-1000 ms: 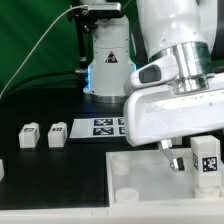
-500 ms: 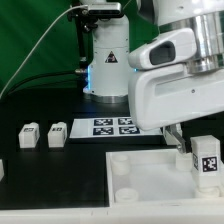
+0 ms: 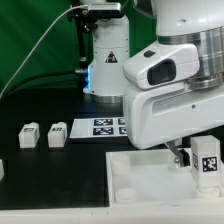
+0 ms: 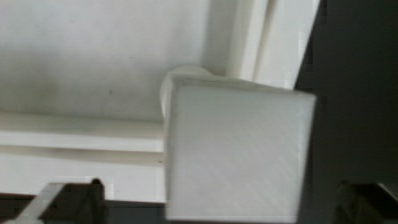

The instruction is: Assemble one leg

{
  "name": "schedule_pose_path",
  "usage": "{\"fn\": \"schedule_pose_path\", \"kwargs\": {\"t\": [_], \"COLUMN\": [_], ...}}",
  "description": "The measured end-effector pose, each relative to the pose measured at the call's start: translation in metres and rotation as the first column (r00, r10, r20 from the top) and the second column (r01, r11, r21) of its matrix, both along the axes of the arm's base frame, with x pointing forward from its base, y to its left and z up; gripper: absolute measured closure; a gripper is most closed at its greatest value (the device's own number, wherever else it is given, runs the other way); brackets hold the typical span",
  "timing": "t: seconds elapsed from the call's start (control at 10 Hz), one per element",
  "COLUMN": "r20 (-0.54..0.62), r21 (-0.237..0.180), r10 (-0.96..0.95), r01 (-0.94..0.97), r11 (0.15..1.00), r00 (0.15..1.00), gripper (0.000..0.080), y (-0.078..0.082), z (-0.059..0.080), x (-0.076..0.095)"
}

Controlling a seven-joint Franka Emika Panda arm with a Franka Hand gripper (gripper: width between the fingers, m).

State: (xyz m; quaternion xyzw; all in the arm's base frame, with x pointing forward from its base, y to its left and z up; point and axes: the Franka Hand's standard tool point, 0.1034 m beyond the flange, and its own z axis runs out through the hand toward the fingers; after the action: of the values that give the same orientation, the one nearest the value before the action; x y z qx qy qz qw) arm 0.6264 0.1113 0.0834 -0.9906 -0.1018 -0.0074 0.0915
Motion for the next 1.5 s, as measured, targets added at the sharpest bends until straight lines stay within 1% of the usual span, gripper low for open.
{"fn": "schedule_pose_path", "kwargs": {"t": [0.1,0.2,0.3,0.4,0.5,0.6,0.7,0.8,0.9,1.0,1.1,1.2,1.3,1.4,1.5], "r20": [0.001,0.0,0.0,0.0,0.001,-0.005,-0.005,-0.021,-0.044,-0.058,-0.072,-0.093,-0.119,-0.161,-0.17], "r21": [-0.002,-0.002,-0.002,-0.002,-0.003,-0.003,-0.003,-0.001,-0.006,-0.007,-0.017,-0.042,-0.055,-0.061,-0.07], "r10": [-0.001,-0.001,-0.001,-0.001,-0.003,-0.034,-0.031,-0.12,-0.253,-0.404,-0.524,-0.669,-0.782,-0.871,-0.925], "r01": [0.001,0.001,0.001,0.001,0.003,0.034,0.031,0.12,0.253,0.404,0.524,0.668,0.782,0.876,0.932], "r11": [1.0,1.0,1.0,1.0,1.0,0.999,1.0,0.993,0.968,0.915,0.852,0.743,0.621,0.479,0.356], "r00": [1.0,1.0,1.0,1.0,1.0,0.999,1.0,0.993,0.967,0.913,0.849,0.738,0.612,0.464,0.34], "gripper": [0.0151,0.0151,0.0255,0.0392,0.0392,0.0508,0.0508,0.0508,0.0508,0.0508,0.0508,0.0508,0.0508,0.0508,0.0508], "y": [0.0,0.0,0.0,0.0,0.0,-0.001,-0.001,0.0,-0.002,-0.004,-0.005,-0.007,-0.009,-0.013,-0.014], "z": [-0.007,-0.006,-0.006,-0.007,-0.007,-0.007,-0.007,-0.007,-0.009,-0.009,-0.009,-0.01,-0.01,-0.011,-0.011], "x": [-0.006,-0.006,-0.005,-0.006,-0.005,-0.005,-0.005,-0.005,-0.005,-0.001,0.0,0.0,0.0,0.001,0.001]}}
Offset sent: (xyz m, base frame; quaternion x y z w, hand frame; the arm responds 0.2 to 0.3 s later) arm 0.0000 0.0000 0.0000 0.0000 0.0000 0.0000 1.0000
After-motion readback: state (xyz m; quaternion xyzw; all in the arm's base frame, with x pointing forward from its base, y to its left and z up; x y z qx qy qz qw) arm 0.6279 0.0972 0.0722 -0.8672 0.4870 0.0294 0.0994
